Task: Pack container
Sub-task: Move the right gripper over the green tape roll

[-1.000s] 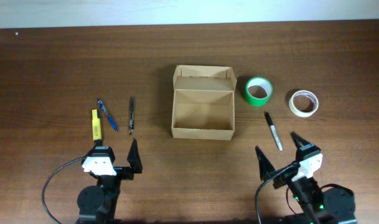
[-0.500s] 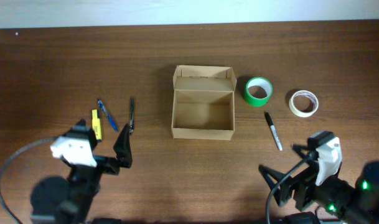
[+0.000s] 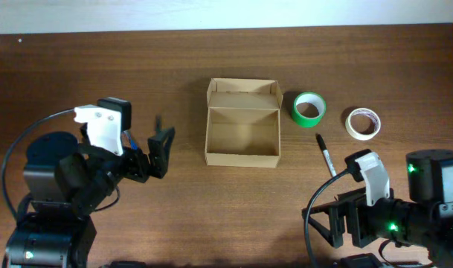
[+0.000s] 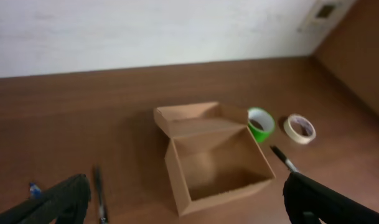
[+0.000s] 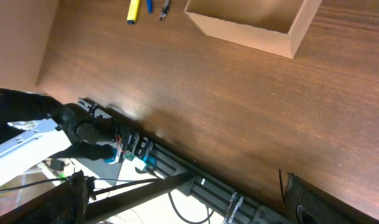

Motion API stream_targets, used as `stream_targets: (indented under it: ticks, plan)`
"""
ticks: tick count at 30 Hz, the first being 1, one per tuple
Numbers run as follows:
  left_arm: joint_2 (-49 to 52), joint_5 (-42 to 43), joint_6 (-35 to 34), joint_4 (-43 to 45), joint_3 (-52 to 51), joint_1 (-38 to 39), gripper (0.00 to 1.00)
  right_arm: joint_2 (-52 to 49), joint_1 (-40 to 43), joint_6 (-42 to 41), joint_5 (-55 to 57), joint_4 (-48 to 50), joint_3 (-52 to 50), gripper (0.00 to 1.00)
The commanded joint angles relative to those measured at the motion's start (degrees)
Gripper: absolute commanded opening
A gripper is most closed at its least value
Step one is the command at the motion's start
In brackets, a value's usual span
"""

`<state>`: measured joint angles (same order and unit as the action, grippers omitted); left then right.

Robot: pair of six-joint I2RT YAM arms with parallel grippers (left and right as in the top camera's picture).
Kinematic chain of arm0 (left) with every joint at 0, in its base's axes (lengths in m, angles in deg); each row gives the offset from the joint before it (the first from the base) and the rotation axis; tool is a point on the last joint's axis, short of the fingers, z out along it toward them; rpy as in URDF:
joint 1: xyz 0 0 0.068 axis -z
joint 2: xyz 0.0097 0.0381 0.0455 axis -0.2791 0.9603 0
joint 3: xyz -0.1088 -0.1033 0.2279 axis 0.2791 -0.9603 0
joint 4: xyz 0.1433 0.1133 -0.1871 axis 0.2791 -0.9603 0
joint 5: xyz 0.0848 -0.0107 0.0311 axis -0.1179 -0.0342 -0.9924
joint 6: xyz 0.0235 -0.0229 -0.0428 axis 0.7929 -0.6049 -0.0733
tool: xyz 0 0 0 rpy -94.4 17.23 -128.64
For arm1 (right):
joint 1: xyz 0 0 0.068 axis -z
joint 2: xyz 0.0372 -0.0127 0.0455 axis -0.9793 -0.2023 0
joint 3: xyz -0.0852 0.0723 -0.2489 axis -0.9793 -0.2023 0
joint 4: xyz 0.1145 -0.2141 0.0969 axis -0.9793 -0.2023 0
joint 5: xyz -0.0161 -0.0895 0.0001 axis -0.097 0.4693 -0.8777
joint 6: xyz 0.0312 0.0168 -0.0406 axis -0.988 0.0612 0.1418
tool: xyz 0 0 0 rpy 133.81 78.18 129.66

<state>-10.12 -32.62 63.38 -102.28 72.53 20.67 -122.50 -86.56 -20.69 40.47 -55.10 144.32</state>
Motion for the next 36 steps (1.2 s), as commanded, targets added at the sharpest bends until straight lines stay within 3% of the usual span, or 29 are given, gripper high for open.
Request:
stream_targets:
  ticks: [1,9,15,23,36]
  plan:
    - [0.57,2.62,3.80,-1.38,1.05,0.02,0.99,0.22,0.37,-2.69,7.76,-0.07,3.30,0.99]
    - [5.57,0.04,5.35,-8.13,1.05,1.53,0.99,-2.25,0.37,-1.46,27.67,-0.48,20.72,0.99]
    - [8.70,-7.26,5.25,-8.24,1.05,8.35,0.99,-12.61,0.37,-1.09,39.06,-4.74,29.92,0.99]
    - [10.05,-10.93,5.25,-7.91,1.05,15.43,0.99,-30.18,0.37,-1.03,37.94,-1.86,29.92,0.99]
    - [10.12,-17.84,4.96,-5.90,1.42,15.89,0.99,-47.54,2.27,0.02,34.34,10.80,29.92,0.99]
